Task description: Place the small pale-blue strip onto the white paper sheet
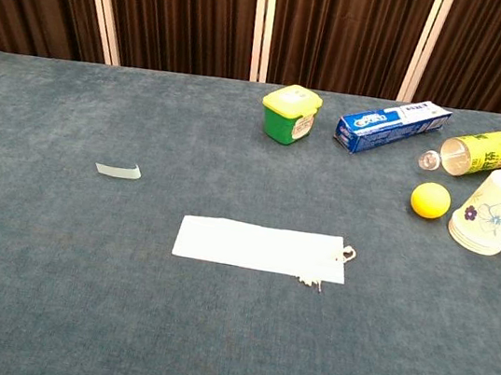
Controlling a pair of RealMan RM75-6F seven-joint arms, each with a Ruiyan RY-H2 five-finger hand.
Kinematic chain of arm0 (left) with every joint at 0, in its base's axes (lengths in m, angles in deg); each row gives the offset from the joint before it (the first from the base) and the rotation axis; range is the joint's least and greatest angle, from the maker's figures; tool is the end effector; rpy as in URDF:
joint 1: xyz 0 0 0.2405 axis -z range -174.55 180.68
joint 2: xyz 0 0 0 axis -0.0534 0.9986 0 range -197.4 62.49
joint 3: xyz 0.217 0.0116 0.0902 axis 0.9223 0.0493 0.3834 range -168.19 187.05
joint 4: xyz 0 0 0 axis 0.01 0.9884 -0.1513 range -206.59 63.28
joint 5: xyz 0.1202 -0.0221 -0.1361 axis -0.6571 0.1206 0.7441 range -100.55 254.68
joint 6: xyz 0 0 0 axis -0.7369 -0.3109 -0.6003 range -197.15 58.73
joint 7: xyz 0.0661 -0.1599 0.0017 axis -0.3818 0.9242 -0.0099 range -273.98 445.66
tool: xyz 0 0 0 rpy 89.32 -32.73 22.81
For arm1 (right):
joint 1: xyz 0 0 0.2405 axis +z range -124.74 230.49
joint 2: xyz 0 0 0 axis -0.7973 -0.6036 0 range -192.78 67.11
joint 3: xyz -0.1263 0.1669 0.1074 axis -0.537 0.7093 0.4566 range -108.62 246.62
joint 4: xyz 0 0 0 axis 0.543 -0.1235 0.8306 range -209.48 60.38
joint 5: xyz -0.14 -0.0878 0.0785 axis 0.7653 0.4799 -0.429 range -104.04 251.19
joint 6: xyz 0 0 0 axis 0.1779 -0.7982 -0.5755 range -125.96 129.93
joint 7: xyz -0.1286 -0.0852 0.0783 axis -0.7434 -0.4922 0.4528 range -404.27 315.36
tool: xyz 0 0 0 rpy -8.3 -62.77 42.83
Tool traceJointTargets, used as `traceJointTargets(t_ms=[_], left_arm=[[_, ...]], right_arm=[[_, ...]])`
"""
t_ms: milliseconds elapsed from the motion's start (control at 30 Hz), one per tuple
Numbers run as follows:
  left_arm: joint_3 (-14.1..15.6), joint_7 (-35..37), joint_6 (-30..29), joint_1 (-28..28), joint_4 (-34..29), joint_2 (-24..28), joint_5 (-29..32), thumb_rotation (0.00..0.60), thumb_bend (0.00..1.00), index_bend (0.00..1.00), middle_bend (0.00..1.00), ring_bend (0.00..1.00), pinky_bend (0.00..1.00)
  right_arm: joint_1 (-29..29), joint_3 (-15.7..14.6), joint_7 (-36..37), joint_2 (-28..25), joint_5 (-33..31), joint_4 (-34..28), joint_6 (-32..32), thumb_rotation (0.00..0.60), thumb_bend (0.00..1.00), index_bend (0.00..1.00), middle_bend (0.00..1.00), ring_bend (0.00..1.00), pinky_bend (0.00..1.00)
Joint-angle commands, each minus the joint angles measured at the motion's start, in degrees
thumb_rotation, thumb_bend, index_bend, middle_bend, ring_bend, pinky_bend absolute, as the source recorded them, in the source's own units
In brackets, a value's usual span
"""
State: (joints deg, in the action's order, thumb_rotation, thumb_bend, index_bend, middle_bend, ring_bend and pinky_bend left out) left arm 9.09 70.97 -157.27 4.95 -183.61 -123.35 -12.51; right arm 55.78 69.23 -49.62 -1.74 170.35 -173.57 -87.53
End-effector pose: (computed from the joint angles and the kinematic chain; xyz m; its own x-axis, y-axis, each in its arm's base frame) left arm -0.2293 0.1816 0.1890 0.4547 0.0138 0.8905 0.8904 -0.0317 -0.4542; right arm -0.2400 -0.1848 0.1744 0.4229 0.0276 0.9057 -0.8919 -0.1642 0.4215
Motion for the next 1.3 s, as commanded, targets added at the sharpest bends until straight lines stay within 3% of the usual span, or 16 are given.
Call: traceJointTargets(t_ms=[33,300,467,567,667,767,833,1000,1300], left_arm=[[0.0,0.1,0.1,0.0,0.0,0.0,0.0,0.6,0.0,0.0,0.0,0.0,0.0],[-0.5,0.6,2.9,1.4,1.3,-0.5,2.4,0.6,0.0,0.0,0.0,0.0,0.0],[-3.0,1.2,8.0,5.0,4.4,-2.5,6.5,0.6,0.0,0.0,0.0,0.0,0.0],[-5.5,2.4,14.1,9.6,8.8,-5.5,10.1,0.6,0.01,0.0,0.0,0.0,0.0],[-8.5,4.3,21.6,15.0,14.8,-9.7,14.6,0.6,0.06,0.12,0.0,0.0,0.0],[-9.8,3.9,26.8,19.1,20.0,-12.9,16.9,0.6,0.16,0.29,0.0,0.0,0.0],[-10.6,2.6,30.3,22.4,24.5,-15.9,18.3,0.6,0.2,0.35,0.0,0.0,0.0],[-12.3,2.1,35.3,27.5,30.4,-21.1,20.6,0.6,0.31,0.41,0.0,0.0,0.0],[-13.2,-1.2,41.4,34.2,38.8,-28.4,25.2,0.6,0.37,0.43,0.0,0.0,0.0]], right_arm=[[0.0,0.0,0.0,0.0,0.0,0.0,0.0,0.6,0.0,0.0,0.0,0.0,0.0],[0.0,-0.1,0.0,0.0,-0.1,-0.2,0.3,0.6,0.0,0.0,0.0,0.0,0.0],[0.2,-0.1,-0.1,-0.2,-0.1,-0.5,0.7,0.6,0.0,0.0,0.0,0.0,0.0],[0.4,0.2,0.0,-0.2,-0.4,-0.6,1.0,0.6,0.0,0.0,0.0,0.0,0.0],[0.7,0.3,0.0,-0.1,-1.2,-0.3,1.7,0.6,0.0,0.0,0.0,0.0,0.0],[1.0,0.6,0.0,0.0,-2.3,0.1,2.6,0.6,0.0,0.0,0.0,0.0,0.0],[1.3,0.9,0.3,0.1,-3.2,0.5,3.3,0.6,0.0,0.0,0.0,0.0,0.0],[1.7,1.4,0.5,0.3,-4.9,1.1,4.5,0.6,0.0,0.0,0.0,0.0,0.0],[2.7,1.9,0.3,1.0,-7.6,2.6,7.1,0.6,0.0,0.0,0.0,0.0,0.0]])
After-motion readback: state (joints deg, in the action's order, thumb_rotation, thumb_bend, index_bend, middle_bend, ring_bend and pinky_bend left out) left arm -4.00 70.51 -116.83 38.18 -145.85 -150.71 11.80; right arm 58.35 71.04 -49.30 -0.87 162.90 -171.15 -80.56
